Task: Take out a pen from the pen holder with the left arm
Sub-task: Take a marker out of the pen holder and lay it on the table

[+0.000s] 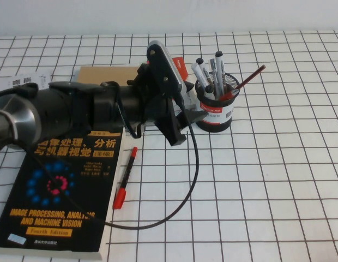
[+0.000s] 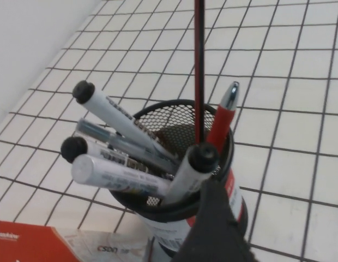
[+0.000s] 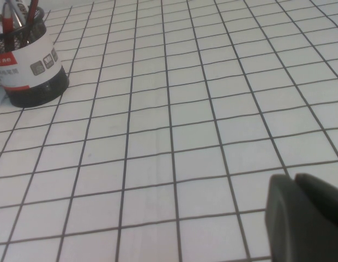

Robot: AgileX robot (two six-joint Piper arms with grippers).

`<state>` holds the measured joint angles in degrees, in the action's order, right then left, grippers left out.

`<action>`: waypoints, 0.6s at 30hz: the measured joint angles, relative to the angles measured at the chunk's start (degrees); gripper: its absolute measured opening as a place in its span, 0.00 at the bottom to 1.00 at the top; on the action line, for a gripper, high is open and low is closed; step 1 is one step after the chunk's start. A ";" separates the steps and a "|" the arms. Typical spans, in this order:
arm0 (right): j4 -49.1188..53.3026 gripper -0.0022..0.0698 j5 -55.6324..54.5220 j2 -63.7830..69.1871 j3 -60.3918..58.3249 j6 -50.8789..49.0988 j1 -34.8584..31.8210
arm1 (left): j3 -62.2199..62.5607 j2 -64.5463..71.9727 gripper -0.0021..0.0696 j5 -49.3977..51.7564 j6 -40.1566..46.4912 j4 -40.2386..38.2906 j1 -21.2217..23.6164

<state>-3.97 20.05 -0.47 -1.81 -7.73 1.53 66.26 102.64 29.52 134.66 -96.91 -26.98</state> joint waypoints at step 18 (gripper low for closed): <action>0.00 0.01 0.00 0.00 0.00 0.00 0.00 | 18.04 15.87 0.59 2.55 -2.47 -0.43 0.00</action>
<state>-3.97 20.05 -0.47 -1.81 -7.73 1.53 84.30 118.52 32.07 132.19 -97.34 -26.98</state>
